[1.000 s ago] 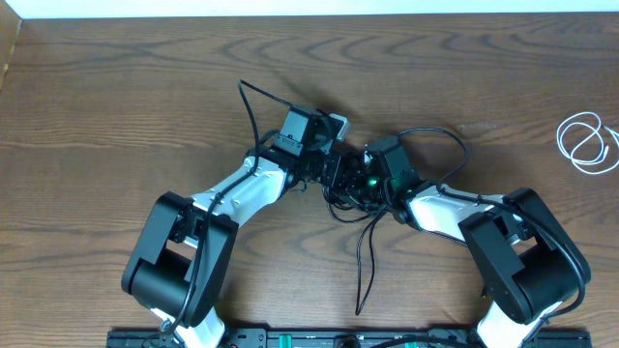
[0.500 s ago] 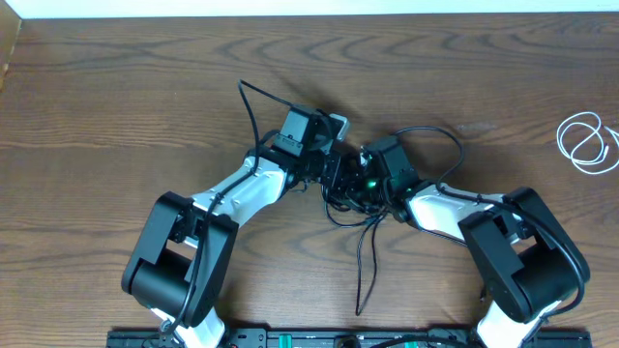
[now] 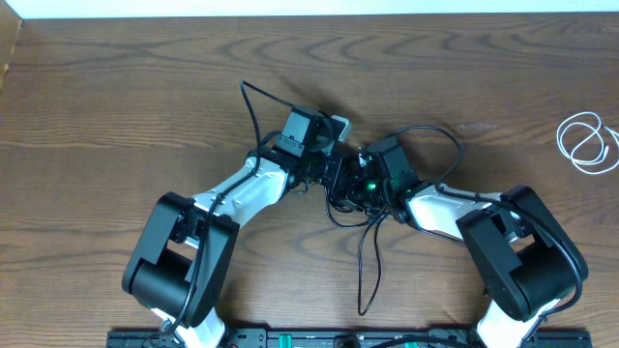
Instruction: Untangle cables
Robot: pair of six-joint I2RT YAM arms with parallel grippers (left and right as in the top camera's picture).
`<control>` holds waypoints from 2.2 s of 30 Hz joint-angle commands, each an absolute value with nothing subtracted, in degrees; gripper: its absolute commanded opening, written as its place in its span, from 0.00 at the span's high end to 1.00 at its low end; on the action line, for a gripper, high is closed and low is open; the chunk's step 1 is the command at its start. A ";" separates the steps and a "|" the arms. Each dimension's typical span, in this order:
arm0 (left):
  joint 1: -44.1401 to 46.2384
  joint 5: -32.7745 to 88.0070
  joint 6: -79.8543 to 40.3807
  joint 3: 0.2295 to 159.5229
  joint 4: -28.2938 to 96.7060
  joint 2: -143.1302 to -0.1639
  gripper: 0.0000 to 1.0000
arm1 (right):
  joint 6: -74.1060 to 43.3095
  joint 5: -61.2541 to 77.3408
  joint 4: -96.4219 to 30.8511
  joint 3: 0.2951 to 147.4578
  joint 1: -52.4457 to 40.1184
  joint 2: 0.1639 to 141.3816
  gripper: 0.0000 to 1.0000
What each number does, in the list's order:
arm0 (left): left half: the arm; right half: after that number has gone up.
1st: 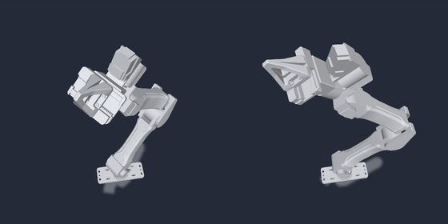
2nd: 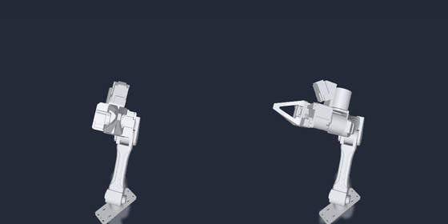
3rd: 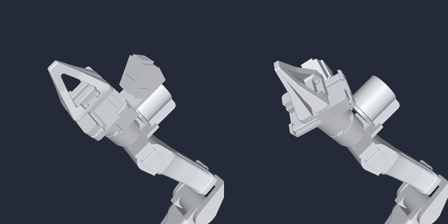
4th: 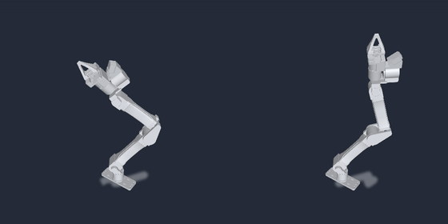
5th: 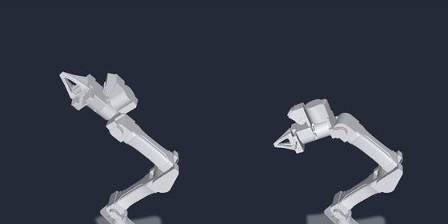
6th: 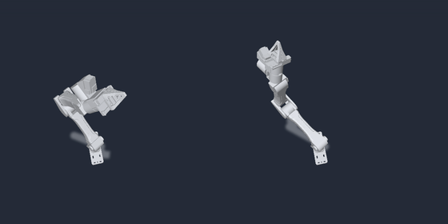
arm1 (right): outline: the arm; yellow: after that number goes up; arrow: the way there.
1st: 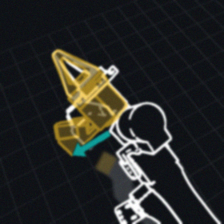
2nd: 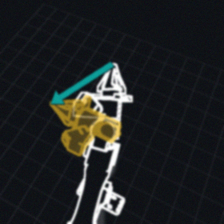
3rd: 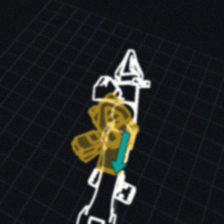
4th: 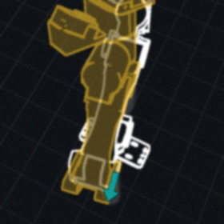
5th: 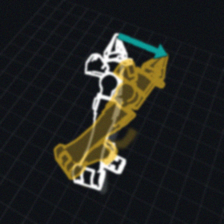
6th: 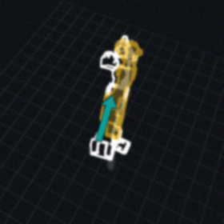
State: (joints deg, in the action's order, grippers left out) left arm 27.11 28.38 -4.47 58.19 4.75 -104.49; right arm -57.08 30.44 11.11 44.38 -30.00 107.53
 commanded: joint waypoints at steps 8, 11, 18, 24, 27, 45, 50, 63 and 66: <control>27.35 29.34 -3.70 58.35 4.14 -104.49 0.92 | -49.12 33.50 7.07 42.26 -24.03 110.21 0.99; 27.35 29.34 -3.70 58.35 4.14 -104.49 0.92 | -48.97 35.29 7.03 42.26 -22.72 110.15 0.99; 27.35 29.34 -3.70 58.35 4.16 -104.49 0.92 | -45.60 38.48 7.11 42.26 -20.69 109.36 0.99; 27.35 29.34 -3.70 58.35 4.14 -104.49 0.92 | -42.02 42.63 7.03 42.26 -18.41 104.75 0.99; 27.35 29.34 -3.70 58.35 4.12 -104.49 0.92 | -41.45 43.27 5.50 42.26 -18.46 101.62 0.99; 27.35 29.34 -3.70 58.35 2.87 -104.47 0.92 | -44.01 55.66 -4.69 42.26 -24.64 97.76 0.99; 27.35 29.34 -3.73 58.35 2.87 -104.47 0.92 | -46.68 54.43 -2.15 42.26 -28.88 97.76 0.99; 27.35 29.32 -3.73 58.35 2.85 -104.47 0.91 | -45.58 46.52 0.19 42.26 -31.79 97.76 0.45; 27.35 29.32 -3.73 58.35 2.87 -104.47 0.91 | -45.63 43.81 0.21 42.26 -32.53 97.76 0.34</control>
